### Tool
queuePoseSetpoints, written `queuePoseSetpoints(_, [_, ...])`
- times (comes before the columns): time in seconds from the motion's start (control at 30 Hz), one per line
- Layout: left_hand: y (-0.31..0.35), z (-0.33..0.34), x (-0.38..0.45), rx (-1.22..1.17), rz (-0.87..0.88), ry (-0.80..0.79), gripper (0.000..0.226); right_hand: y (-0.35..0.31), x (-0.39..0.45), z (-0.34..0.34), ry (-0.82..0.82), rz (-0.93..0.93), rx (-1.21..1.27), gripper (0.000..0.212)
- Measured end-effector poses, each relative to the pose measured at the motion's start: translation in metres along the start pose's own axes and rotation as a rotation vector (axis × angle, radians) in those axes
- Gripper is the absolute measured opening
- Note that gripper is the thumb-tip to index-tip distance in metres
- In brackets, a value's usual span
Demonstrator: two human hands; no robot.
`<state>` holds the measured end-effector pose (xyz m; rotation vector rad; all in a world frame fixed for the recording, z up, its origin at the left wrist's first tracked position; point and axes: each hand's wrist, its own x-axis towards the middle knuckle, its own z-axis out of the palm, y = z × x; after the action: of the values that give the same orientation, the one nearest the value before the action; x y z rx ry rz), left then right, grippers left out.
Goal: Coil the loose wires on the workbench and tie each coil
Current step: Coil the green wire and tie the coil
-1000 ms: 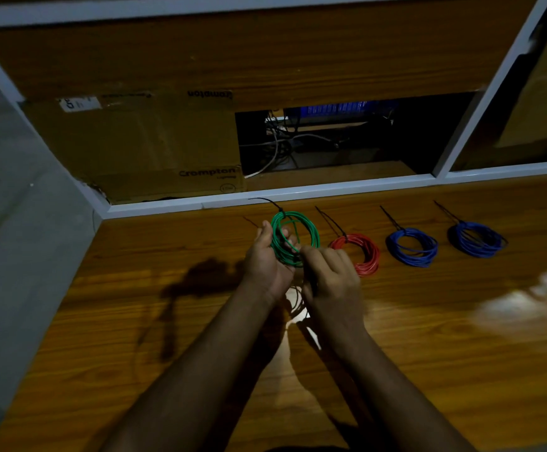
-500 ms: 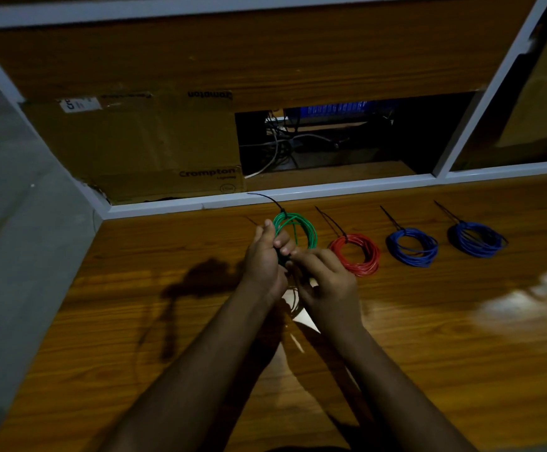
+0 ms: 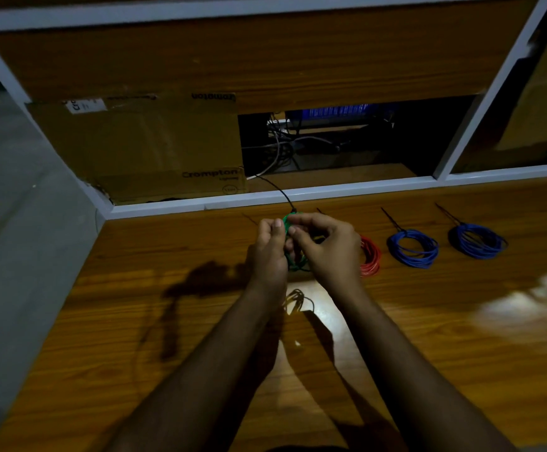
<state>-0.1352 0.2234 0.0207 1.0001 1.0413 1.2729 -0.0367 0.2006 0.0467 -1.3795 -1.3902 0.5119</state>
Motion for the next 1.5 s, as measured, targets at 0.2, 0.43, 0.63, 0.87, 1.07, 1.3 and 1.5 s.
queuePoseSetpoints(0.2, [0.001, -0.001, -0.005, 0.021, 0.033, -0.026, 0.021, 0.006, 0.001, 0.003, 0.017, -0.448, -0.436, 0.025])
queuePoseSetpoints(0.43, [0.005, -0.003, -0.006, -0.031, 0.028, -0.025, 0.019, 0.015, -0.005, 0.007, 0.107, -0.613, -0.516, 0.022])
queuePoseSetpoints(0.63, [0.008, -0.002, -0.006, -0.066, 0.032, -0.049, 0.017, 0.018, -0.01, 0.013, 0.181, -0.624, -0.383, 0.018])
queuePoseSetpoints(0.87, [0.005, -0.001, -0.005, -0.034, 0.082, -0.042, 0.015, 0.016, -0.005, 0.011, 0.232, -0.542, -0.331, 0.018])
queuePoseSetpoints(1.07, [0.004, -0.001, -0.005, -0.06, 0.086, -0.081, 0.014, 0.016, -0.003, 0.011, 0.244, -0.442, -0.292, 0.024])
queuePoseSetpoints(1.3, [0.001, -0.002, -0.005, -0.089, 0.072, -0.087, 0.015, 0.019, -0.002, 0.015, 0.236, -0.313, -0.292, 0.027])
queuePoseSetpoints(1.5, [-0.001, 0.002, -0.004, -0.059, 0.072, -0.011, 0.015, 0.017, -0.003, 0.016, 0.217, -0.28, -0.319, 0.031])
